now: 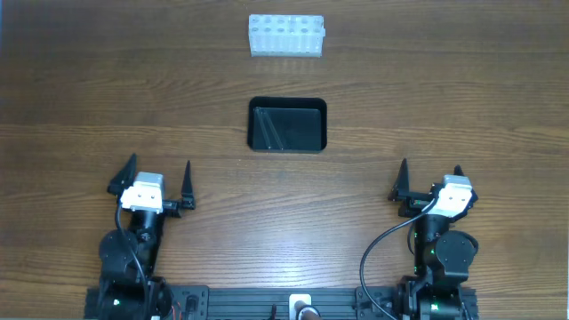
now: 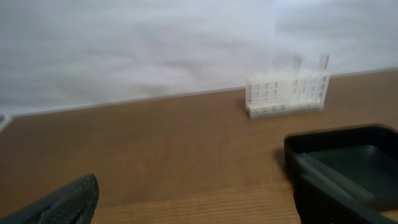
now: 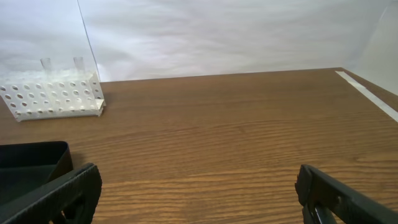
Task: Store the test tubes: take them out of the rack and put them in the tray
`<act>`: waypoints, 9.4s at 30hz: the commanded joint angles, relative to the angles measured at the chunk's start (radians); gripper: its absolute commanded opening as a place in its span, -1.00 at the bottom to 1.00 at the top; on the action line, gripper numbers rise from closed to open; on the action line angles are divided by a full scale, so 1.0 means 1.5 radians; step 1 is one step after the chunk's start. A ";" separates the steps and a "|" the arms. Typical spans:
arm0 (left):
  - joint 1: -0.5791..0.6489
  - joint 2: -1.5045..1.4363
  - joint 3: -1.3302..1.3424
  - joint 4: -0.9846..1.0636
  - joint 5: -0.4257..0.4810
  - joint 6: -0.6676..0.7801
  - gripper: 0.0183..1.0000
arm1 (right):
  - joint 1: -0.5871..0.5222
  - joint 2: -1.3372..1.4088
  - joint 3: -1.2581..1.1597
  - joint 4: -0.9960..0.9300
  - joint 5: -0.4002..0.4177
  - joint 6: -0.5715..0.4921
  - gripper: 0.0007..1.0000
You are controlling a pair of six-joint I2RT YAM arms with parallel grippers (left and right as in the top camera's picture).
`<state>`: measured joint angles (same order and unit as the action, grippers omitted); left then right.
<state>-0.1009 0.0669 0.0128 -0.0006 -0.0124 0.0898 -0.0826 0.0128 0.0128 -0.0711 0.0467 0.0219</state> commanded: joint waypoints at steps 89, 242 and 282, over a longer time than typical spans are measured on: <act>0.021 -0.025 -0.005 -0.050 0.033 0.005 1.00 | 0.258 1.187 0.873 0.043 -0.172 0.075 0.98; 0.021 -0.025 -0.005 -0.050 0.033 0.005 1.00 | 0.363 1.357 1.204 -0.521 -0.038 0.185 -0.98; 0.021 -0.025 -0.005 -0.050 0.033 0.005 1.00 | 0.394 1.478 1.202 -0.562 -0.048 0.259 -0.68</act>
<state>-0.0750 0.0380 0.0109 -0.0738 0.0235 0.0898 0.5056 2.2116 1.8210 -0.9127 -0.0257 0.4114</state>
